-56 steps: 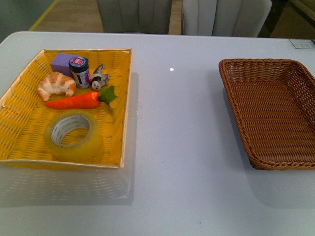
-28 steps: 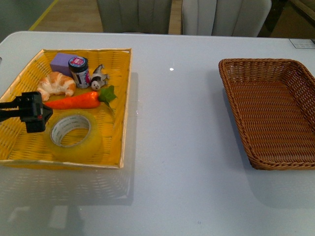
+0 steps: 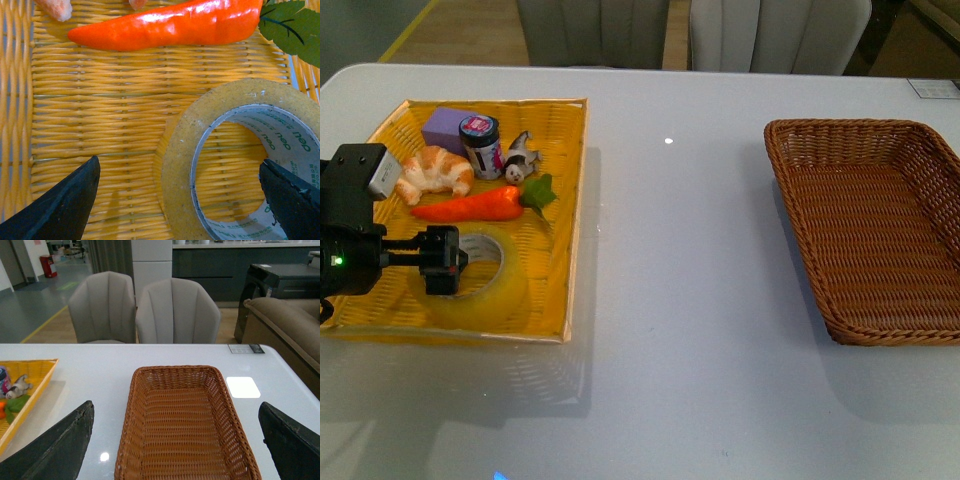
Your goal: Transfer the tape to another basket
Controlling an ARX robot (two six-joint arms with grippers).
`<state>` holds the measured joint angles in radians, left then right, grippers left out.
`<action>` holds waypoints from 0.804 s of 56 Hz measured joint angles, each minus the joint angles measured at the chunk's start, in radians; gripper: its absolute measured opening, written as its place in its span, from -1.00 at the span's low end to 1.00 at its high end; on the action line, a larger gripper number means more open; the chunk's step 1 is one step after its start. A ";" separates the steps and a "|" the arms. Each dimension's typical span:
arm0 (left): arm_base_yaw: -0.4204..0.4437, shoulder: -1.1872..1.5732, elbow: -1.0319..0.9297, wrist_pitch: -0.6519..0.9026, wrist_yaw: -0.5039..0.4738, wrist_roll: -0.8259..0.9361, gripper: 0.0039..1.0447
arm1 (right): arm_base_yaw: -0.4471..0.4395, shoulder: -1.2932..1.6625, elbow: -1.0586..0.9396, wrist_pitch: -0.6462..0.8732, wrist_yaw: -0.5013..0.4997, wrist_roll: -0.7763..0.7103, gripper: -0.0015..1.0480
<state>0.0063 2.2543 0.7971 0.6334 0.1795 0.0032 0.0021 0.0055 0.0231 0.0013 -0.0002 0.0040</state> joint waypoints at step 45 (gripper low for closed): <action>-0.012 0.017 0.043 -0.040 -0.057 -0.034 -0.60 | 0.000 0.000 0.000 0.000 0.000 0.000 0.83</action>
<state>-0.0055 2.2715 0.8402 0.5934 0.1223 -0.0311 0.0021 0.0055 0.0231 0.0013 -0.0002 0.0040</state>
